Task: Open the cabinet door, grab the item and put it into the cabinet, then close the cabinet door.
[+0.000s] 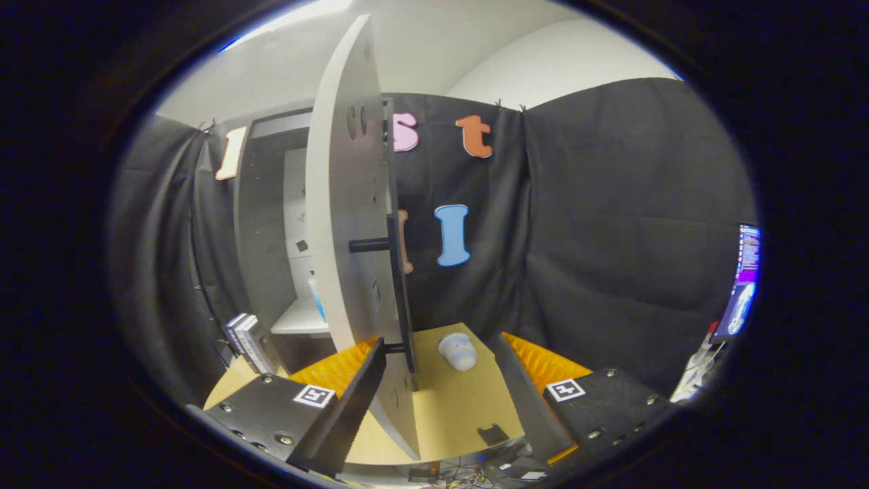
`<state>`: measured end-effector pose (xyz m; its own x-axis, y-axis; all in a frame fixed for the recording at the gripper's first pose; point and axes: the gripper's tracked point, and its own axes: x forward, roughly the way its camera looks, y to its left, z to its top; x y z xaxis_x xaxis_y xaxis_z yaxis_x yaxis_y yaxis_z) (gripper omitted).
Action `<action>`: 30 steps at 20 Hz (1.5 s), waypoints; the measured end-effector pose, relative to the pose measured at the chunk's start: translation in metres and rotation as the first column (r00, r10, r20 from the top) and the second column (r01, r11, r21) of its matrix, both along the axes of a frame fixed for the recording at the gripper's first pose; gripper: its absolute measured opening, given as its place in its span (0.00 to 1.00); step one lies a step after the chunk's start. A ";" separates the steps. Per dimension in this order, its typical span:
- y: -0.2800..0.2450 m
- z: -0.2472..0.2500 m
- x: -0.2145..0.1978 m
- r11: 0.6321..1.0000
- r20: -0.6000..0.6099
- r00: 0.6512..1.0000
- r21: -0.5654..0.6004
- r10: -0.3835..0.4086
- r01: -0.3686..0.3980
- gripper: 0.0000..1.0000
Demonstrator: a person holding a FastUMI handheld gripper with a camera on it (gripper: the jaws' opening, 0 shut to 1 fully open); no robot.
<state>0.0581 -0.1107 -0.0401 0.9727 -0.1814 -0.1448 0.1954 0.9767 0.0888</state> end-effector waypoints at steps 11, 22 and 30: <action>0.108 -0.008 0.047 0.963 0.009 0.963 0.034 0.269 -0.269 0.98; 0.232 -0.017 0.139 0.926 0.035 0.927 0.055 0.372 -0.374 1.00; 0.257 -0.008 0.181 0.926 0.070 0.923 -0.036 0.377 -0.376 1.00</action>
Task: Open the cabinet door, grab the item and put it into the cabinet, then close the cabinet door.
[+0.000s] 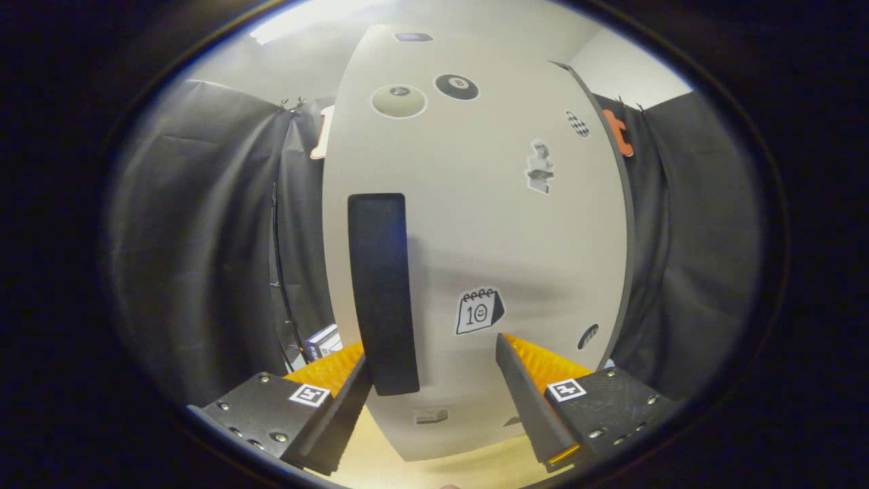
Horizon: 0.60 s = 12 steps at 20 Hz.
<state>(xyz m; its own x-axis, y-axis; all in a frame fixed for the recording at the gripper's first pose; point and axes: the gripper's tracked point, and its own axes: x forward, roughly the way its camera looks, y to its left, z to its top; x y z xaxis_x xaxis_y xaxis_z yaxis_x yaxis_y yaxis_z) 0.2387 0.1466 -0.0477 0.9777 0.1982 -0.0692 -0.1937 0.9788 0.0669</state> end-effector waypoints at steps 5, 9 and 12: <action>0.014 -0.001 0.028 1.000 0.037 0.999 -0.023 0.010 -0.009 1.00; 0.023 -0.003 0.046 0.999 0.044 0.999 -0.028 0.019 -0.018 1.00; 0.023 -0.003 0.055 0.999 0.067 0.997 -0.032 -0.027 0.030 1.00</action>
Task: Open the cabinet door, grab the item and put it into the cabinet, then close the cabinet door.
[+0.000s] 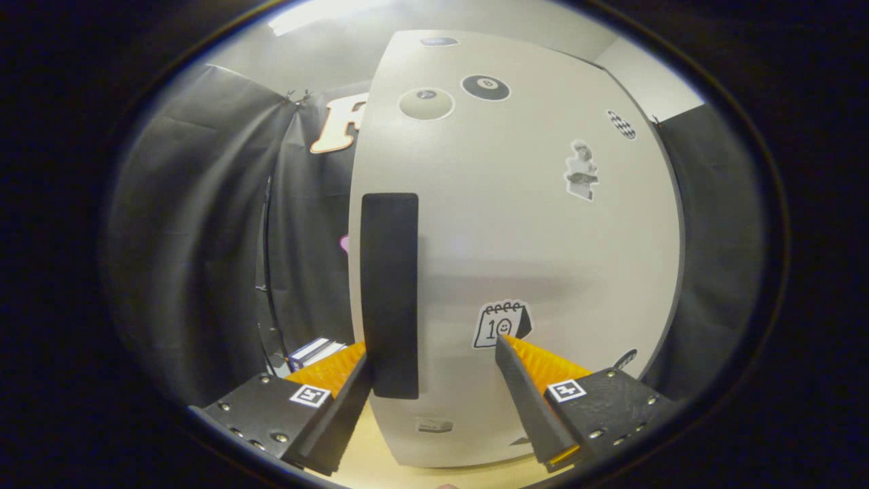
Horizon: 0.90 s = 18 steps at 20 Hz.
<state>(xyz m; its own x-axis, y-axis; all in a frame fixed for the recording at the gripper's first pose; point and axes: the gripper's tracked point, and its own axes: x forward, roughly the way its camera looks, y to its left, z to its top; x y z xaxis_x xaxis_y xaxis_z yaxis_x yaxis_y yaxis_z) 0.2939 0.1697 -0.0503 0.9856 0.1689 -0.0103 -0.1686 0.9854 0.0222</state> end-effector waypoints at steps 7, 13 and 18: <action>0.002 0.001 -0.003 0.998 0.032 0.997 0.001 -0.064 0.064 1.00; 0.002 -0.001 -0.003 0.999 0.002 0.999 0.024 -0.039 0.039 1.00; -0.004 0.009 -0.032 0.998 -0.005 0.999 0.044 -0.033 0.033 1.00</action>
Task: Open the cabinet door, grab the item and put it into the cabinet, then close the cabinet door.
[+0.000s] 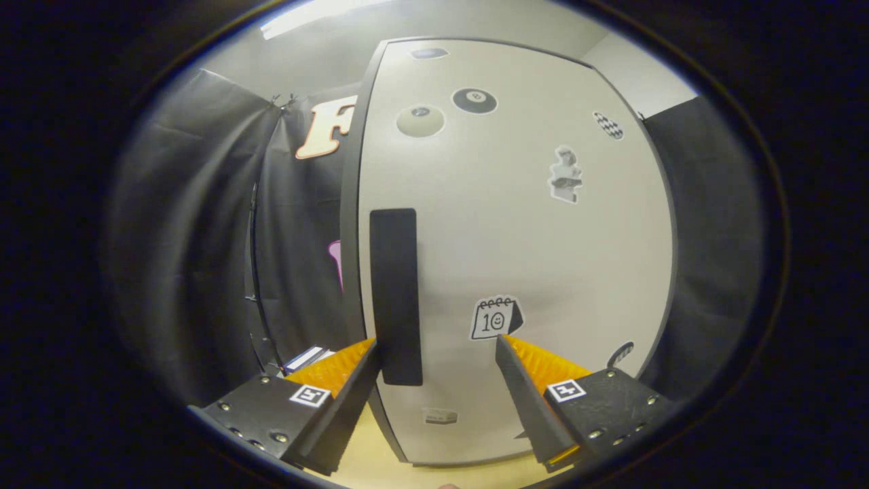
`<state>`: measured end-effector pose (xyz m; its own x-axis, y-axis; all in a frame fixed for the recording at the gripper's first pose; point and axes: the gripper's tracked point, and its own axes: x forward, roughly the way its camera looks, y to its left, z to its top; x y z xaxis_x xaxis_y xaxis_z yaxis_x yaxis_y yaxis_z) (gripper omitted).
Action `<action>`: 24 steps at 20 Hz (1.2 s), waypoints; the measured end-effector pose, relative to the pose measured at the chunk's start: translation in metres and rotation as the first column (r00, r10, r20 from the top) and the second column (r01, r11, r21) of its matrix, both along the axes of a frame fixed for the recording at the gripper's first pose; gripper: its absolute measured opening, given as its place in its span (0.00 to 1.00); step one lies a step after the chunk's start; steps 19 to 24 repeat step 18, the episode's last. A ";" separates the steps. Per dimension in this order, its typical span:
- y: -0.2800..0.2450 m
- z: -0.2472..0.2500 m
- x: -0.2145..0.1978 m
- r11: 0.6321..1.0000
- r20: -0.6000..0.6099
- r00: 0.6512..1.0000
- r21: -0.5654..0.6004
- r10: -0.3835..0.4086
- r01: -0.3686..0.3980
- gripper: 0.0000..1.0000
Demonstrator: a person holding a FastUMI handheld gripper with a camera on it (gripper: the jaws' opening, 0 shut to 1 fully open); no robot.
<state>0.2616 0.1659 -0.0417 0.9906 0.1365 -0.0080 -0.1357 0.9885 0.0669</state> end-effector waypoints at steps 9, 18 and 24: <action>-0.039 0.013 -0.106 0.996 0.008 0.998 -0.067 -0.058 0.059 1.00; -0.081 0.029 -0.204 0.993 0.002 0.994 -0.036 -0.112 0.112 1.00; -0.081 0.029 -0.204 0.993 0.002 0.994 -0.036 -0.112 0.112 1.00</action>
